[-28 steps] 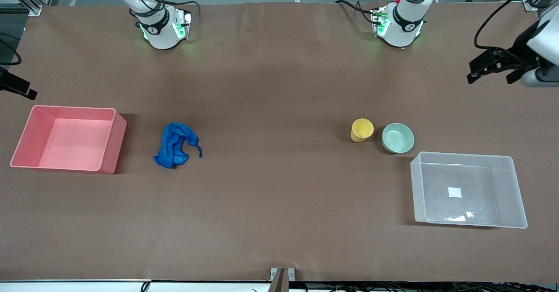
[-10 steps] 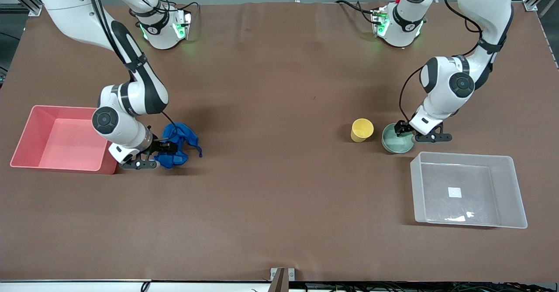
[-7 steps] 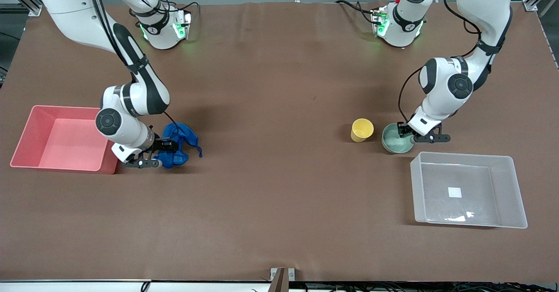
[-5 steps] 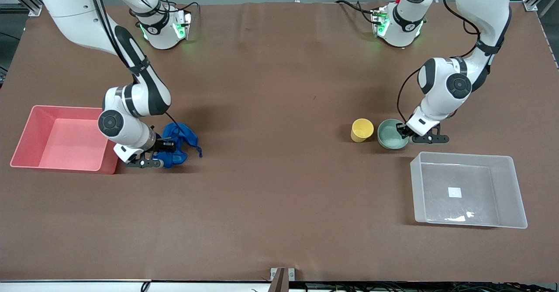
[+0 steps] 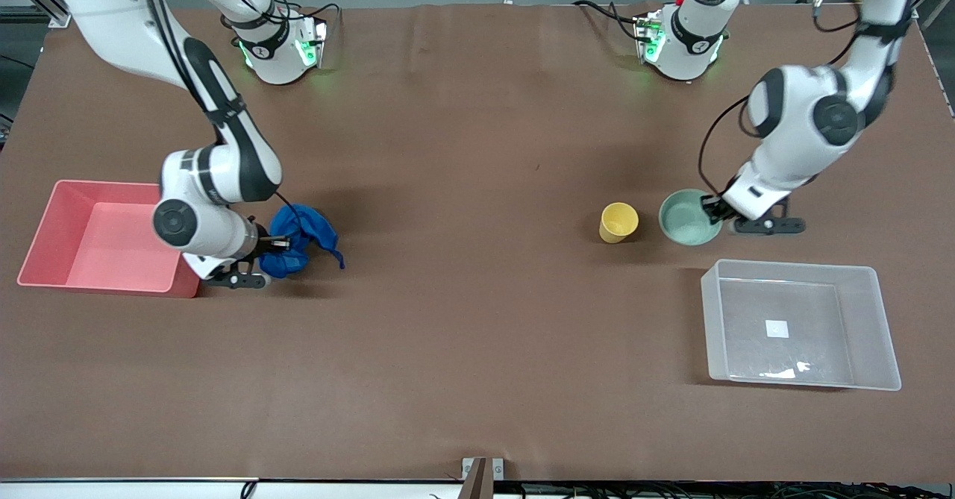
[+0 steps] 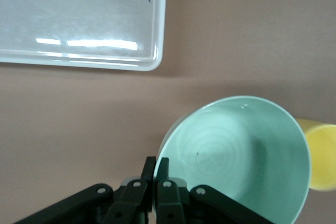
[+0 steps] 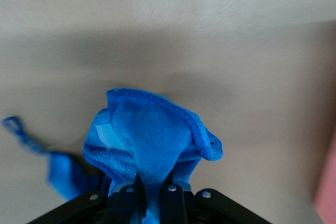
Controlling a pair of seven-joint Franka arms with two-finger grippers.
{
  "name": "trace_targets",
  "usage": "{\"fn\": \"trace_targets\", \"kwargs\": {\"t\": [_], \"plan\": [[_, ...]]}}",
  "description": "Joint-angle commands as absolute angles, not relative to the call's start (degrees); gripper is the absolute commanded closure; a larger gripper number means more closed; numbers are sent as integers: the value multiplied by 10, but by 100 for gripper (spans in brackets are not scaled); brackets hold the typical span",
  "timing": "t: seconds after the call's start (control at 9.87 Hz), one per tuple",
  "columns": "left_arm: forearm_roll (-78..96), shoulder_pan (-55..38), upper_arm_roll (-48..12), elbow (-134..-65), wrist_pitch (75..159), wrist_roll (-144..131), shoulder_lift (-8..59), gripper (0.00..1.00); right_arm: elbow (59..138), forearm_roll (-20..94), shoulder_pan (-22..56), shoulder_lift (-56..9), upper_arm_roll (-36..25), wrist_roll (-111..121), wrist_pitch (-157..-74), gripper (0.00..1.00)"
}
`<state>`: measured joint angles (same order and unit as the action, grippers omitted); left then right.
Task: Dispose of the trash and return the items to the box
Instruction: 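Grasp the blue cloth with the right gripper while the left gripper grasps the bowl, then carry the cloth into the pink bin while the left gripper carries the bowl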
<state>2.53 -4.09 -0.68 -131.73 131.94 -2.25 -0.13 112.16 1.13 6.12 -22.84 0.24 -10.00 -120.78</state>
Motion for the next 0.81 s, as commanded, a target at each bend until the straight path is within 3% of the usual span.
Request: {"fn": "trace_targets", "kwargs": {"t": [0.0,0.3,0.71], "plan": [[27,-36,19,-1184,1222,14,63,99,1036,19,18,-183,4,-91,-1064,98],[28,-34,39,-1035,1219,33,187,99,991,19,9,-170,-123,110,-1019,98],[35,-33,86,-941,1222,93,303,99,998,11,2,-191,-235,298,-1106,98]]}}
